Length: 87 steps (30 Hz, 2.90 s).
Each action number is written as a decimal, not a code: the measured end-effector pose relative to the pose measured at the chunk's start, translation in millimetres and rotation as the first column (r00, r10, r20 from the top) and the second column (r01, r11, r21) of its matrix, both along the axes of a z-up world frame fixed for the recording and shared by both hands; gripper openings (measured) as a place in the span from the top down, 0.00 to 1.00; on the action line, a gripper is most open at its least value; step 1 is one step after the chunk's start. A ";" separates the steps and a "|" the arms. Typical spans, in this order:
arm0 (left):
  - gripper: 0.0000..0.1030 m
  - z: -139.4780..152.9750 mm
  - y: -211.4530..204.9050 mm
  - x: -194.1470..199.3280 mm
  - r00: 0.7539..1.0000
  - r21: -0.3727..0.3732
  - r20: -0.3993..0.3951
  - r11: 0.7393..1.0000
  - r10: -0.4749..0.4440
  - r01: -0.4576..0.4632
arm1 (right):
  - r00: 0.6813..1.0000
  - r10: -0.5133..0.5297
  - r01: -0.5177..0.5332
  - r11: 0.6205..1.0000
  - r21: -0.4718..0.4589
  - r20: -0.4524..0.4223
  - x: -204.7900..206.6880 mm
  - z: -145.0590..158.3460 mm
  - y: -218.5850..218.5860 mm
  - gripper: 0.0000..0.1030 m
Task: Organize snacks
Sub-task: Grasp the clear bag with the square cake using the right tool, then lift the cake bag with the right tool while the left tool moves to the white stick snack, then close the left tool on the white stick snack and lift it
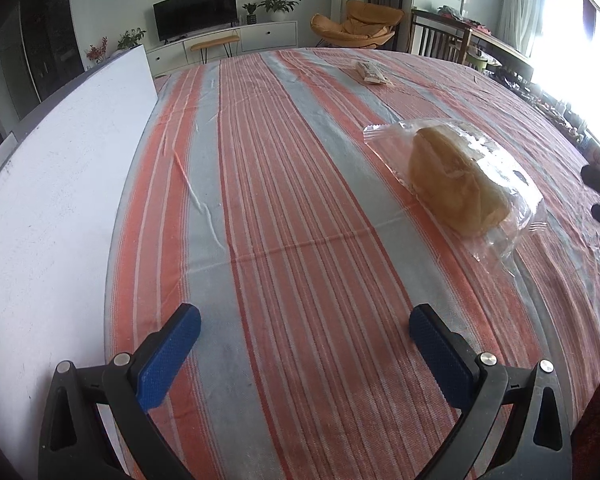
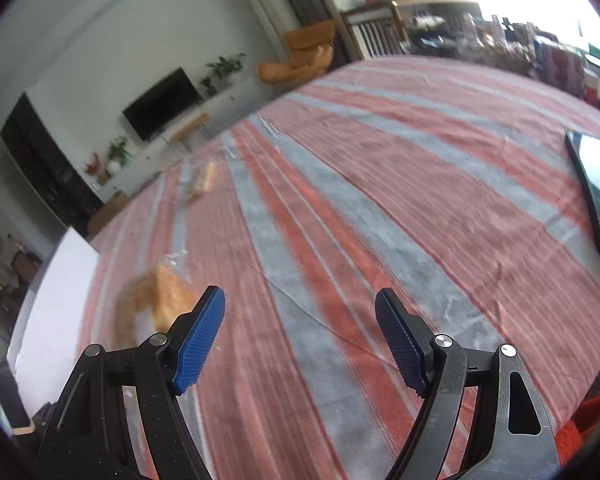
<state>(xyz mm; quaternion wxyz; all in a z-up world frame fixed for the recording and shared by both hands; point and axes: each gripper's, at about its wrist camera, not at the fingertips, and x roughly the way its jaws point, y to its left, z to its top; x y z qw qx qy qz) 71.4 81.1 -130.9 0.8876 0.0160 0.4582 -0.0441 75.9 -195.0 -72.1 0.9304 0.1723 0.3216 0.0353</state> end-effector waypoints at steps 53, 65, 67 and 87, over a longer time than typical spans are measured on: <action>0.00 29.9 -21.2 27.3 1.000 -0.179 0.018 0.984 0.019 -0.016 | 0.967 -0.040 -0.043 0.947 -0.318 -0.250 61.4 -39.9 -21.1 0.15; 0.02 59.7 -103.5 252.8 0.998 -0.087 -0.008 0.994 -0.069 0.068 | 0.967 -0.038 -0.045 0.947 -0.318 -0.251 62.4 -40.4 -20.5 0.14; 0.08 51.5 -114.9 281.8 0.998 -0.070 -0.019 0.996 -0.060 0.059 | 0.967 -0.037 -0.047 0.947 -0.318 -0.252 63.1 -40.6 -19.9 0.14; 0.72 22.0 -109.0 281.8 0.998 -0.038 0.006 0.997 -0.070 0.070 | 0.966 -0.032 -0.054 0.945 -0.322 -0.255 66.3 -41.5 -16.4 0.11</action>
